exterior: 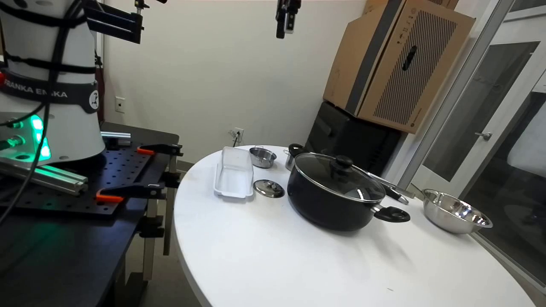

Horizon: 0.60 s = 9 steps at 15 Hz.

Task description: Remove the lid from the pot and put it on the table

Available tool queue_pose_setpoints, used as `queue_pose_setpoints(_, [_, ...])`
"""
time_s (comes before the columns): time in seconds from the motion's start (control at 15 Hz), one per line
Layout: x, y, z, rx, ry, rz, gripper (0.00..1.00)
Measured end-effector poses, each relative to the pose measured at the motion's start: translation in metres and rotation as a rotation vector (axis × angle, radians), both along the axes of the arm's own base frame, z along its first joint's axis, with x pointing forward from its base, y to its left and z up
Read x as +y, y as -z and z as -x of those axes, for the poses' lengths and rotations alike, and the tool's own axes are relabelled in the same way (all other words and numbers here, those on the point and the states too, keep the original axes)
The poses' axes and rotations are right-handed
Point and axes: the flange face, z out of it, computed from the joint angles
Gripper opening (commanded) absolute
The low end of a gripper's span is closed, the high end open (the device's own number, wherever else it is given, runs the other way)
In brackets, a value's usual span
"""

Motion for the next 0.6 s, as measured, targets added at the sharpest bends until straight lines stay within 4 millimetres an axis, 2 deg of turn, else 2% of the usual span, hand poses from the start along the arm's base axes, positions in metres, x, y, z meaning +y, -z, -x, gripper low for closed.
queue_pose_setpoints(0.13, [0.003, 0.000, -0.026, -0.028, -0.093, 0.038, 1.00])
queue_pose_setpoints(0.27, [0.010, 0.011, -0.056, -0.023, -0.174, 0.040, 1.00])
queue_pose_setpoints(0.4, [0.018, 0.031, -0.085, 0.011, -0.234, 0.028, 1.00])
queue_pose_setpoints(0.6, [0.030, 0.072, -0.123, 0.091, -0.289, 0.006, 1.00])
